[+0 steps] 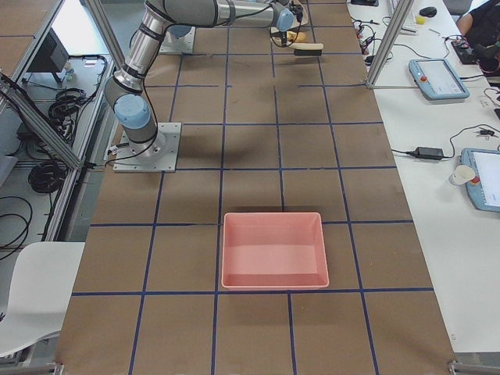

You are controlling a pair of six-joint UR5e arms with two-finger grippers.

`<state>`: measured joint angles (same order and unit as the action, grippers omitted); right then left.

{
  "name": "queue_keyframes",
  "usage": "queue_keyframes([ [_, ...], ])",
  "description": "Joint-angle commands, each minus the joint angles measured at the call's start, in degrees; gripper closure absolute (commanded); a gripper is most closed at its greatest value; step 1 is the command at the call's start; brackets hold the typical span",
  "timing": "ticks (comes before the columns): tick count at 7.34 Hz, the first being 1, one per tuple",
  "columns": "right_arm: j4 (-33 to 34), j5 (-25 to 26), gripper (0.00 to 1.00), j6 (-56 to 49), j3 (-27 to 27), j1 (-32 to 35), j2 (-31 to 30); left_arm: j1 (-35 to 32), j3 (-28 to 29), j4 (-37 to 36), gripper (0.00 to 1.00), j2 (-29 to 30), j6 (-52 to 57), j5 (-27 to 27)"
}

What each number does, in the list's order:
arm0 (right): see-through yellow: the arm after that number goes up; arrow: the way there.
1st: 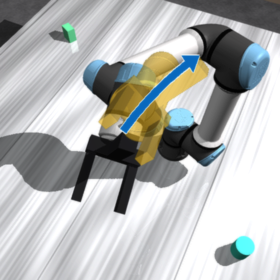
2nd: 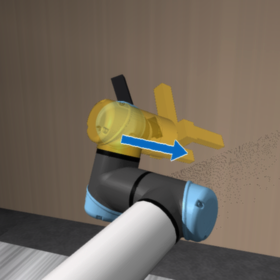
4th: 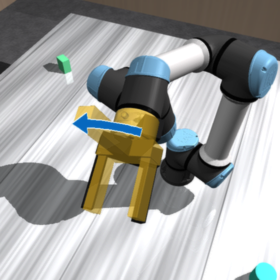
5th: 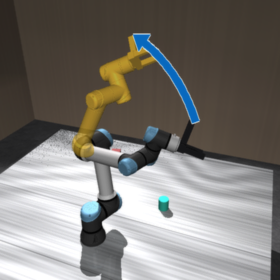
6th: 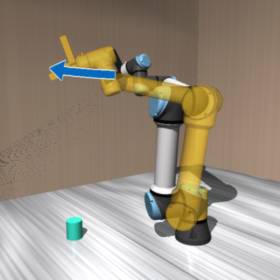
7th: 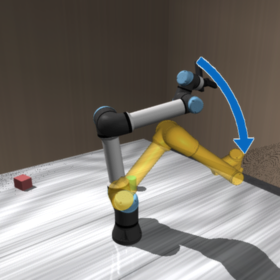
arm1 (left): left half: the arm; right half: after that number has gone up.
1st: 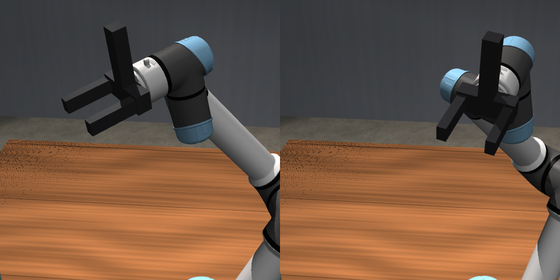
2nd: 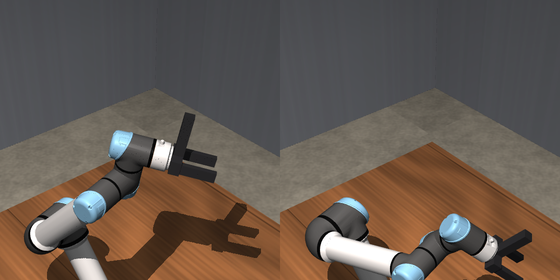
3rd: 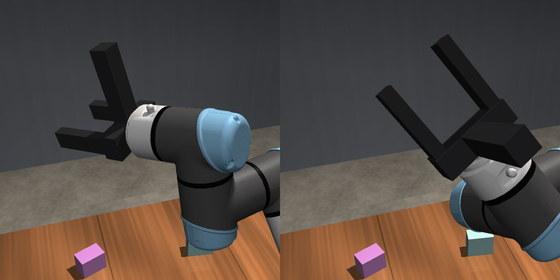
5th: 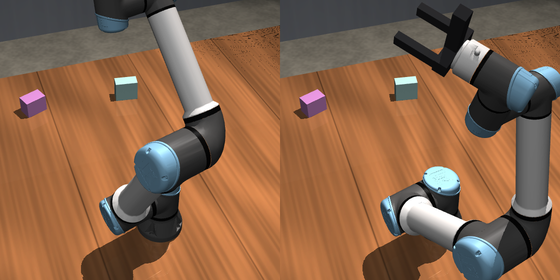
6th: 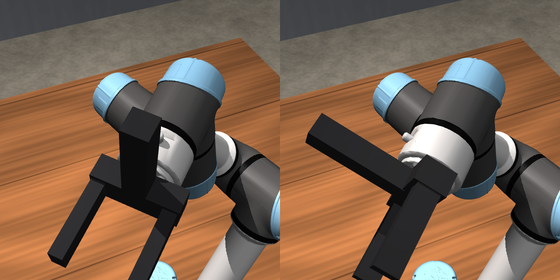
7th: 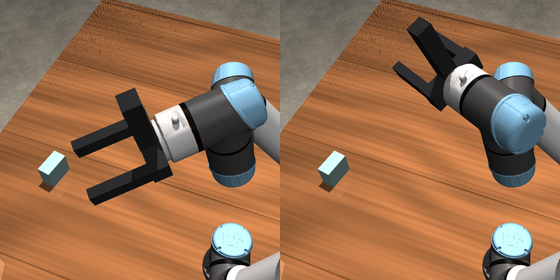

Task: Sweep and dump trash in nearest bin
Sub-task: 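Sweep the green scraps into the dustpan with the right gripper's brush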

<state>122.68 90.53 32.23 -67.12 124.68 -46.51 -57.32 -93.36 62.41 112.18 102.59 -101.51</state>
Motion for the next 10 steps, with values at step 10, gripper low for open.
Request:
queue_keyframes([
  [10, -0.3, 1.7, 0.86, 17.9, 12.8, 13.1, 8.8, -2.2, -2.4, 0.1, 0.99, -0.4, -5.5, 0.0],
])
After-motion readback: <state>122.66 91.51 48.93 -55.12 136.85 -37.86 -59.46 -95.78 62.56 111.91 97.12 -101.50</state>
